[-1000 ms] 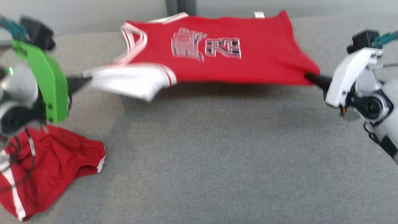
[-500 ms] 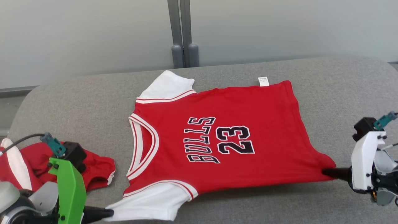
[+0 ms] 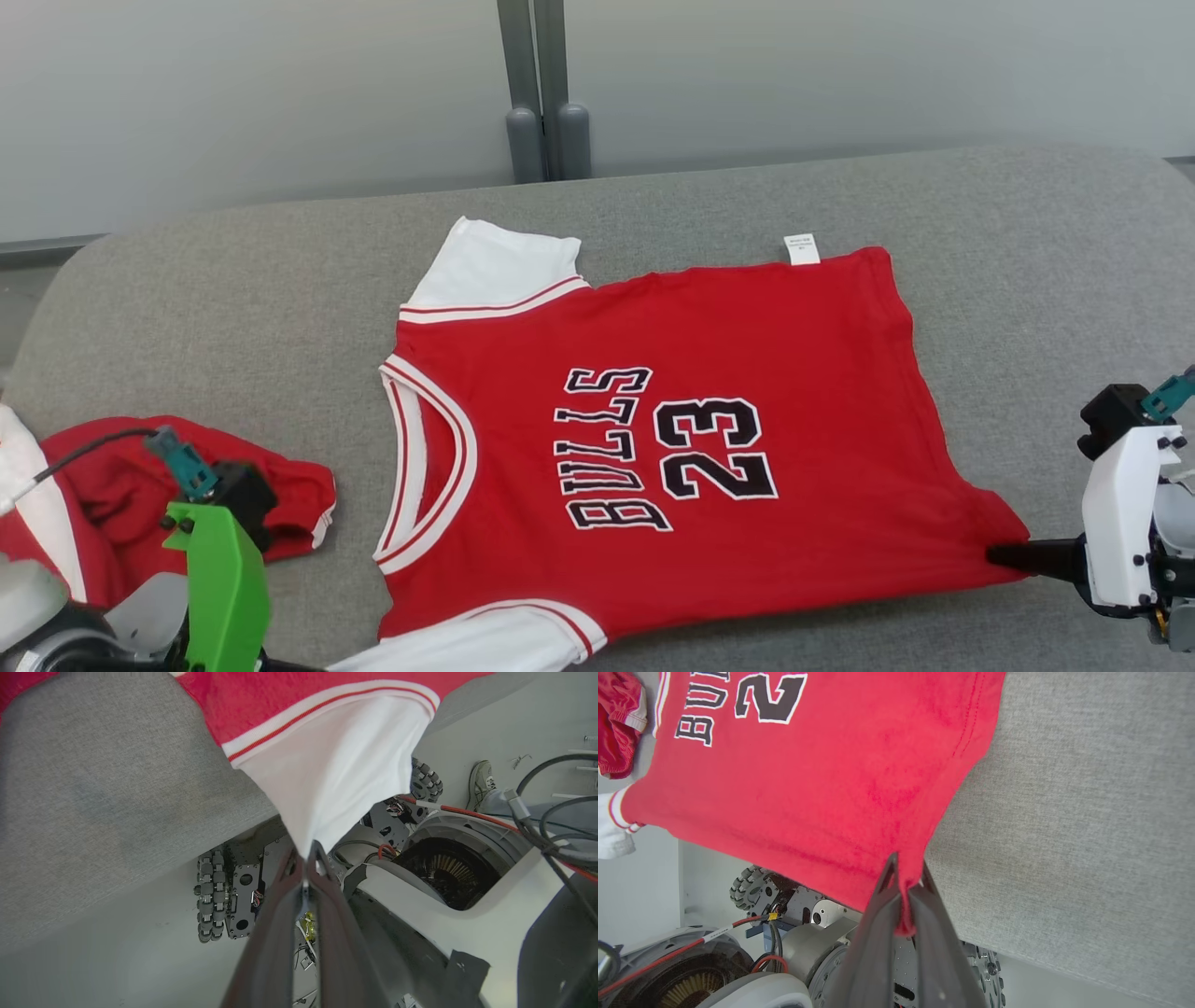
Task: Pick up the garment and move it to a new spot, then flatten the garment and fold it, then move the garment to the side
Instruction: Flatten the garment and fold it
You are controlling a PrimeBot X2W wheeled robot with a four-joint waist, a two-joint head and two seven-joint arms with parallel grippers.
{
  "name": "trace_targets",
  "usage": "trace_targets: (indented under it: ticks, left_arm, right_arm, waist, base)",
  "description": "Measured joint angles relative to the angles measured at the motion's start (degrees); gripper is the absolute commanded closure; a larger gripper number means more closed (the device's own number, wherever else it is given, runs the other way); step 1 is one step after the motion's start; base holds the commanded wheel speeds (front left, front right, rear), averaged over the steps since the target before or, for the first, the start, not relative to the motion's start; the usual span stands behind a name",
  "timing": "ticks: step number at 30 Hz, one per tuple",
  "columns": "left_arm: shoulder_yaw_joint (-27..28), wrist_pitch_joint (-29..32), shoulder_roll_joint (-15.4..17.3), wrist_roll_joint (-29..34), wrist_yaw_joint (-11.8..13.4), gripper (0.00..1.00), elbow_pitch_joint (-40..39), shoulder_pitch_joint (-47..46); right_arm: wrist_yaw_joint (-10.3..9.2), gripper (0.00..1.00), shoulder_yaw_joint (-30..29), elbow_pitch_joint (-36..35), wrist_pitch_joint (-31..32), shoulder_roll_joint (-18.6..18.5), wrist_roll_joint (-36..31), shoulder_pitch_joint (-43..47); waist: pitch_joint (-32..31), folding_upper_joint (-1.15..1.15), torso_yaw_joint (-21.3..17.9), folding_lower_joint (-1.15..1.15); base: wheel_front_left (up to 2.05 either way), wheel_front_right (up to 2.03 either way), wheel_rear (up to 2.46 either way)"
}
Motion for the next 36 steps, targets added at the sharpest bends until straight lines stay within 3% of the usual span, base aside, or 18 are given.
trace_targets:
  ticks: [15, 23, 24, 25, 26, 27, 28, 36]
  left_arm:
    - [2.7, 12.2, -12.9, -1.4, 0.9, 1.00, 19.1, -13.1]
    - [3.9, 11.4, -20.0, 0.3, -1.1, 1.00, 29.8, -17.5]
    - [4.0, 11.0, -20.5, 0.3, -1.4, 1.00, 30.8, -17.7]
    - [4.2, 10.7, -21.1, 0.6, -1.8, 1.00, 32.1, -17.8]
    - [4.2, 10.0, -21.6, 1.1, -2.3, 1.00, 33.3, -17.9]
    - [4.3, 9.3, -22.1, 1.6, -2.8, 0.68, 34.2, -17.9]
    - [4.3, 8.6, -22.6, 2.0, -3.3, 0.00, 35.2, -17.9]
    - [5.5, 2.9, -24.8, 3.4, -7.4, 0.00, 40.1, -17.3]
  right_arm:
    - [0.00, 1.00, -7.1, 7.4, 12.5, 8.8, -5.3, -10.1]
    - [0.00, 1.00, -10.8, 11.7, 15.3, 14.5, -10.5, -14.2]
    - [0.00, 0.91, -11.3, 12.1, 15.3, 15.1, -11.0, -14.7]
    - [0.00, 0.76, -11.8, 12.7, 15.3, 15.9, -11.6, -15.2]
    - [0.00, 0.53, -12.3, 13.2, 15.3, 16.6, -12.3, -15.6]
    - [0.00, 0.09, -12.6, 13.5, 15.3, 17.2, -12.7, -15.8]
    - [0.00, 0.00, -13.1, 13.8, 15.2, 17.9, -13.4, -16.0]
    - [0.00, 0.00, -18.8, 14.6, 11.4, 20.6, -15.7, -14.7]
  waist:
    - [6.7, 0.00, -0.3, 0.00]
    - [10.2, 0.00, -0.7, 0.00]
    - [10.5, 0.00, -0.8, 0.00]
    - [10.9, 0.00, -0.9, 0.00]
    - [11.2, 0.00, -1.0, 0.00]
    - [11.4, 0.00, -1.1, 0.00]
    - [11.5, 0.00, -1.2, 0.00]
    - [9.6, 0.00, -0.8, 0.00]
  base:
    - [0.00, 0.00, 0.00]
    - [0.00, 0.00, 0.00]
    - [0.00, 0.00, 0.00]
    - [0.00, 0.00, 0.00]
    - [0.00, 0.00, 0.00]
    - [0.00, 0.00, 0.00]
    - [0.00, 0.00, 0.00]
    - [0.00, 0.00, 0.00]
